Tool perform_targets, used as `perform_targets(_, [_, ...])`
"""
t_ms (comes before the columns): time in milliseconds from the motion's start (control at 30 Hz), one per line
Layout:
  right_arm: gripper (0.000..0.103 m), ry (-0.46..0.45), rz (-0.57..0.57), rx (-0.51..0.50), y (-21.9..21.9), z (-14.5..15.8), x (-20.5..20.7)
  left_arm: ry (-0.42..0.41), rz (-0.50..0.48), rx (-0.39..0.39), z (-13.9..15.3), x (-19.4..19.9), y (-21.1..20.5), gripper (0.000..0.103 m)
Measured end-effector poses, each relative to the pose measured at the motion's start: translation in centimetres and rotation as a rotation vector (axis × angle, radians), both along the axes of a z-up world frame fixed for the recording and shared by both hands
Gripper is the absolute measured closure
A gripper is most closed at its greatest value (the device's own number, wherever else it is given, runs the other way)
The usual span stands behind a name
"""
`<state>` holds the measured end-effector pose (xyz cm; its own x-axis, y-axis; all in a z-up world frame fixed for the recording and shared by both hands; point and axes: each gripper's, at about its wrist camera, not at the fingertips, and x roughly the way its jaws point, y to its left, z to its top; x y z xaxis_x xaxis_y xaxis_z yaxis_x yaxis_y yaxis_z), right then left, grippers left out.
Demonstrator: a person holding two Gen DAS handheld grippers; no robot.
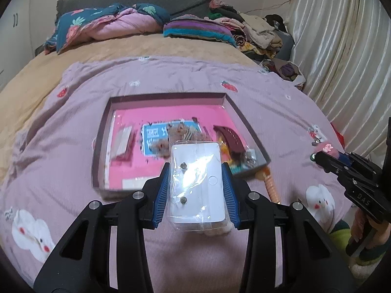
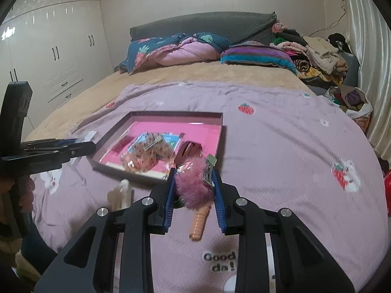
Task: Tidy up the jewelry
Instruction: 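Carry the card and pom-pom clip into the tray box and open both tools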
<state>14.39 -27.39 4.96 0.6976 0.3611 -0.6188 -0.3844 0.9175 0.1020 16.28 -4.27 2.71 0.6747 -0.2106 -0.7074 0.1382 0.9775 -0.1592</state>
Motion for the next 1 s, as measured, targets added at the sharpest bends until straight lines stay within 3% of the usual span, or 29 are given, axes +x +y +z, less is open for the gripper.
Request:
perform_targets(600, [0.076, -0.031, -0.007, -0.003, 3.0, 1.8, 7.0, 0.033, 0.054, -0.015, -1.3, 5.8, 2.8, 0.071])
perform_targets(1000, [0.076, 0.048, 0.035, -0.032, 6.9, -1.3, 12.0, 0.104, 0.138, -0.009, -4.9, 8.8, 6.3, 0.071])
